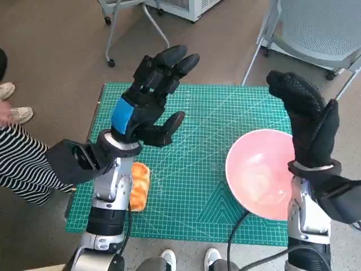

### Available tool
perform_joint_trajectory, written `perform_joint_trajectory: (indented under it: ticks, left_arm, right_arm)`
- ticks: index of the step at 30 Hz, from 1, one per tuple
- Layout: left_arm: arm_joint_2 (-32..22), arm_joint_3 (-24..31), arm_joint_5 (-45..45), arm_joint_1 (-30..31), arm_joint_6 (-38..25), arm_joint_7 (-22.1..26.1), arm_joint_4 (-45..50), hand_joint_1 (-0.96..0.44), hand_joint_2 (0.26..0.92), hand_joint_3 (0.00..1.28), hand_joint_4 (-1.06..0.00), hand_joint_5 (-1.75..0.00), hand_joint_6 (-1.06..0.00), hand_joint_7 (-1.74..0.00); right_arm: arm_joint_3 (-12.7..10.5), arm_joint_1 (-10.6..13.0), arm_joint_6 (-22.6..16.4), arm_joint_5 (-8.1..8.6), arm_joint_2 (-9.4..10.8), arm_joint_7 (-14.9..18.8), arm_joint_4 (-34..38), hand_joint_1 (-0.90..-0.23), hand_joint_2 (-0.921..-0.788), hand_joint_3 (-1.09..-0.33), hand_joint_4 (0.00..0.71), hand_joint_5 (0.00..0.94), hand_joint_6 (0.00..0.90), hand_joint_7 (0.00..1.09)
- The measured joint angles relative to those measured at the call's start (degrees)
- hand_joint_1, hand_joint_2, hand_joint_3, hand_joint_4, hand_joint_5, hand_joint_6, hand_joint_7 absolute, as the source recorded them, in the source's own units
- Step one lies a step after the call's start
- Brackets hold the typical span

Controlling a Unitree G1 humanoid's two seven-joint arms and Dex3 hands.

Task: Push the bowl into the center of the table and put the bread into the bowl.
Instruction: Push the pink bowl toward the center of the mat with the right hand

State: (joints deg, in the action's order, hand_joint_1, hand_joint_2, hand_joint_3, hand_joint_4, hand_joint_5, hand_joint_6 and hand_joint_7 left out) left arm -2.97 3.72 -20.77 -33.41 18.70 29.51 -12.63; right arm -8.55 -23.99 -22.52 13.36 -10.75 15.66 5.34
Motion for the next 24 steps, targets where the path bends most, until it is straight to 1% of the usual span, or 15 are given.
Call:
perform_joint_trajectory:
  ticks: [6,9,11,13,18,19,20,21,22,24]
  left_arm:
    - [0.1,0.0,-0.2,0.0,-0.3,0.0,0.0,-0.17,0.607,0.89,0.00,-0.45,0.00,-0.64]
    - [0.2,0.0,-0.2,0.0,-0.2,0.0,0.0,-0.17,0.608,0.89,0.00,-0.44,0.00,-0.64]
    - [0.2,0.0,-0.1,0.1,-0.2,0.0,0.0,-0.17,0.608,0.89,0.00,-0.44,0.00,-0.64]
    - [0.2,0.0,-0.1,0.3,-0.2,0.0,0.0,-0.17,0.608,0.89,0.00,-0.44,0.00,-0.64]
    - [0.2,0.1,-0.1,1.0,-0.1,0.0,0.0,-0.16,0.608,0.89,0.00,-0.44,0.00,-0.63]
    - [0.2,0.2,-0.1,1.1,0.0,0.0,0.0,-0.16,0.608,0.89,0.00,-0.44,0.00,-0.63]
    - [0.1,0.3,-0.1,1.2,0.0,0.0,0.0,-0.16,0.608,0.89,0.00,-0.44,0.00,-0.62]
    - [0.2,0.3,-0.1,1.2,0.0,0.0,0.0,-0.16,0.608,0.89,0.00,-0.44,0.00,-0.62]
    - [0.2,0.4,-0.1,1.2,0.1,0.0,0.0,-0.16,0.607,0.90,0.00,-0.43,0.00,-0.62]
    - [0.2,0.5,-0.1,1.3,0.4,0.0,0.0,-0.17,0.607,0.90,0.00,-0.43,0.00,-0.62]
  right_arm:
    - [-0.7,0.1,0.0,0.45,-0.5,0.3,0.0,-0.691,-0.921,-0.652,0.222,0.000,0.099,0.53]
    - [-1.6,0.4,-0.1,0.79,-1.0,0.8,0.0,-0.681,-0.921,-0.656,0.212,0.000,0.098,0.53]
    - [-2.4,0.8,-0.3,1.32,-1.6,1.2,0.0,-0.678,-0.921,-0.663,0.207,0.000,0.097,0.53]
    - [-3.5,1.2,-0.7,2.28,-2.5,1.8,0.1,-0.675,-0.921,-0.670,0.201,0.000,0.094,0.53]
    - [-7.5,2.9,-2.9,3.28,-5.3,2.5,1.5,-0.673,-0.921,-0.699,0.189,0.000,0.082,0.54]
    - [-8.0,3.1,-3.2,3.32,-5.6,2.5,1.8,-0.672,-0.921,-0.706,0.187,0.000,0.074,0.55]
    - [-9.3,3.7,-4.0,3.24,-6.2,2.3,2.5,-0.670,-0.921,-0.721,0.183,0.000,0.052,0.58]
    - [-9.7,4.0,-4.4,3.08,-6.4,2.0,2.9,-0.669,-0.921,-0.726,0.182,0.000,0.045,0.60]
    - [-10.6,4.5,-5.1,2.86,-6.8,1.4,3.5,-0.662,-0.921,-0.740,0.178,0.000,0.028,0.62]
    - [-12.5,5.3,-6.1,2.13,-7.2,-0.2,5.0,-0.659,-0.921,-0.746,0.177,0.000,0.019,0.63]
